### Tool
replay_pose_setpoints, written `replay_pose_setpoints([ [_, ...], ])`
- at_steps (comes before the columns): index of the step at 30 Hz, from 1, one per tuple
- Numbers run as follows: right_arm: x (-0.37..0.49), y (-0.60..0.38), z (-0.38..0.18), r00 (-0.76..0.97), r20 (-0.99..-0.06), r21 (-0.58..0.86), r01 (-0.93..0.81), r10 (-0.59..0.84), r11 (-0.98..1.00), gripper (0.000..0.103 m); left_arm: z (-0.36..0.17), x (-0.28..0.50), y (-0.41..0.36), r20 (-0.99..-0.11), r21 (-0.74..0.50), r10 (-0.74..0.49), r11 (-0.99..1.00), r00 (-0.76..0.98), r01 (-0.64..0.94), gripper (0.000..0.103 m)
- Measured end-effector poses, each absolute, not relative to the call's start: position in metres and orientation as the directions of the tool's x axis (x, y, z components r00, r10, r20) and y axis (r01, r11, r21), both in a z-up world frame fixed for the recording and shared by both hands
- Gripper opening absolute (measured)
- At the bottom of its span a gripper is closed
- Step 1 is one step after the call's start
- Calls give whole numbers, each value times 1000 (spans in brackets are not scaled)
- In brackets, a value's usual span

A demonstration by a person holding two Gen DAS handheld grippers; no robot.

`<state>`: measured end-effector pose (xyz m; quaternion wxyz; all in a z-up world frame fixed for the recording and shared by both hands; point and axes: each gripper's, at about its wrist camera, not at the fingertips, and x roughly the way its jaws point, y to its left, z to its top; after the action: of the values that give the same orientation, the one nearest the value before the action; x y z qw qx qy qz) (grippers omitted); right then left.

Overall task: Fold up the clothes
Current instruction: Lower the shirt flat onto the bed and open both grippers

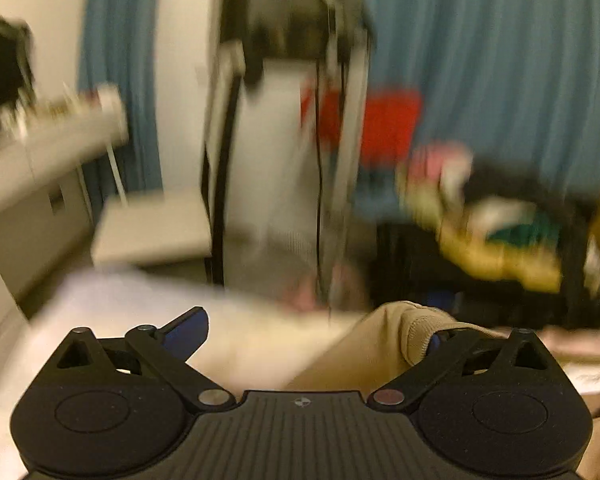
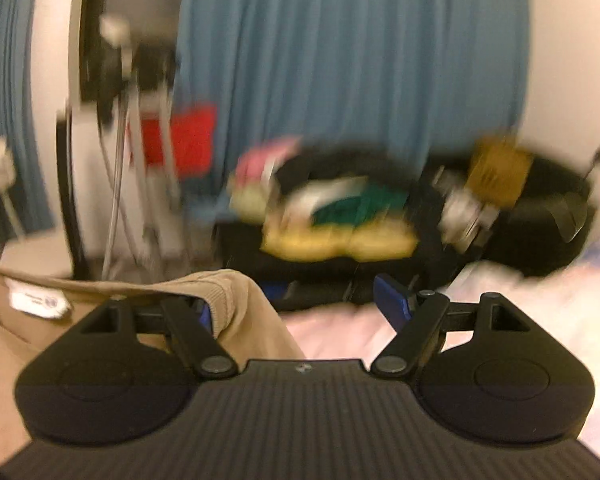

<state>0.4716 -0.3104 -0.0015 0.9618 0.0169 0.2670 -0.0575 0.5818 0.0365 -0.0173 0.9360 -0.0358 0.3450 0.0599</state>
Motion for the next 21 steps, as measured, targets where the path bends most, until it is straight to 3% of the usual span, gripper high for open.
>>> replay_pose_setpoints([
  [4,544,-295,-79,693,-721,26,15,8,1000,77,-69,620,43,-776,7,50,998,628,-70,97],
  [9,567,-274,-95,581,-810,-10,-149,80,989,77,-72,614,36,-844,43,-25,993,536,113,101],
  [13,566,-273,-66,537,-822,103,-183,188,978,78,-53,588,24,-857,85,-50,968,513,236,103],
  [15,557,-273,-57,517,-823,165,-183,238,969,78,-38,563,23,-825,93,-53,969,563,227,103],
  [21,479,-279,-23,652,-730,185,-102,206,978,78,1,457,22,-711,54,-57,989,701,134,103],
])
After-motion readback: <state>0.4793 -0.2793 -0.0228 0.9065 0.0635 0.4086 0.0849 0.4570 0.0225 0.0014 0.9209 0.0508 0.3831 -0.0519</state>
